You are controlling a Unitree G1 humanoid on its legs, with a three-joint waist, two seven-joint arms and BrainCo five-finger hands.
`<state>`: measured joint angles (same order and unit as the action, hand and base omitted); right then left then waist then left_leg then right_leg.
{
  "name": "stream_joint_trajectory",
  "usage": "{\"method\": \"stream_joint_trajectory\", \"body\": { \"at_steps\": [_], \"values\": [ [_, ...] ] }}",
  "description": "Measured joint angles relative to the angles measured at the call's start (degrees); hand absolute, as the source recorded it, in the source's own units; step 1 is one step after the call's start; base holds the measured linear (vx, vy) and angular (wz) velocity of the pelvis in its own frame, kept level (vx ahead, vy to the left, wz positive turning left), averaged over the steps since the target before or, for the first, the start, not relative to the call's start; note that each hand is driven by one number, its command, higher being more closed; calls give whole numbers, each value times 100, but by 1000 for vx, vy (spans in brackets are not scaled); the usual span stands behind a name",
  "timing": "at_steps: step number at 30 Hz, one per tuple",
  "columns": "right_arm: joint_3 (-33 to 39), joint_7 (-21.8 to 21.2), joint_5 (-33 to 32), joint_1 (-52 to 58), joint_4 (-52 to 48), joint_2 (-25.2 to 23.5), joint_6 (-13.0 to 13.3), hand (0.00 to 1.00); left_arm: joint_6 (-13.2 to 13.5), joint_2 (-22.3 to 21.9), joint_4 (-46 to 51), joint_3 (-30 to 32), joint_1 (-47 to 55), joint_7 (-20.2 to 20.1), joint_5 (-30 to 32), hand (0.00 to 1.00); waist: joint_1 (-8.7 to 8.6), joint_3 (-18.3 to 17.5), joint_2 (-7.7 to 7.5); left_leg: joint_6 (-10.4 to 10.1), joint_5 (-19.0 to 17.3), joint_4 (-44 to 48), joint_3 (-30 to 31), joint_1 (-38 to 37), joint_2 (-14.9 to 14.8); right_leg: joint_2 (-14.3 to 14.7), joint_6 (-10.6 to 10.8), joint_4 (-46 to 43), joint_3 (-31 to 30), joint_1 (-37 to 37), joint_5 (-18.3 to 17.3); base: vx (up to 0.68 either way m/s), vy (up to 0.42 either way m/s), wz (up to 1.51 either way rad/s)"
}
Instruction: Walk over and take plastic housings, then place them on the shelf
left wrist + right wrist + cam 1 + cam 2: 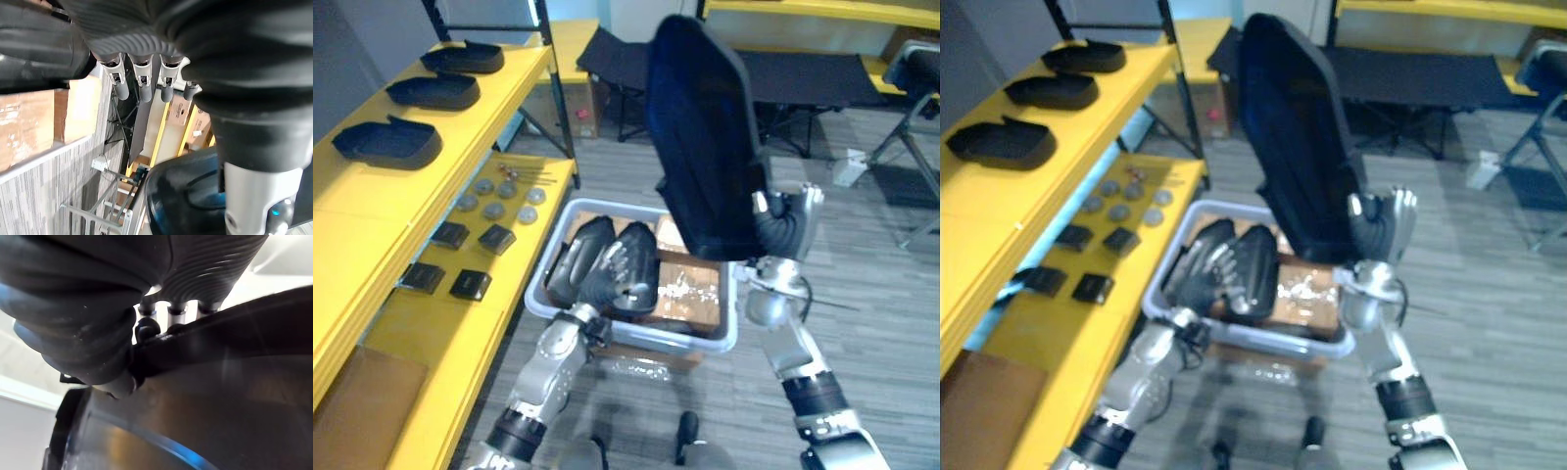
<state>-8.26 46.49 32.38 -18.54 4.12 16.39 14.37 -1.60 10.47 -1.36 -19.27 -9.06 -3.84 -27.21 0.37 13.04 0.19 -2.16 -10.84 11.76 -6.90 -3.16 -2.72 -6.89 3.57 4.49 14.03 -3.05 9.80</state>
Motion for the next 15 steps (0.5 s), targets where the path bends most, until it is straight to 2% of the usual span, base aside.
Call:
{"method": "stream_joint_trajectory", "body": {
  "at_steps": [6,15],
  "values": [
    [-259,113,12,3,24,-69,286,100,11,12,-277,-60,-5,-23,-177,0,-1,-26,-40,0,6,10,6,5,5,-4,-11,2,-9,0,-4,-65,11,0],
    [-532,103,-7,460,199,-275,333,100,34,-85,-330,-215,20,142,-163,0,15,-202,-153,11,14,-13,10,-22,37,-27,15,3,-8,-15,20,-3,7,0]
  ]
}}
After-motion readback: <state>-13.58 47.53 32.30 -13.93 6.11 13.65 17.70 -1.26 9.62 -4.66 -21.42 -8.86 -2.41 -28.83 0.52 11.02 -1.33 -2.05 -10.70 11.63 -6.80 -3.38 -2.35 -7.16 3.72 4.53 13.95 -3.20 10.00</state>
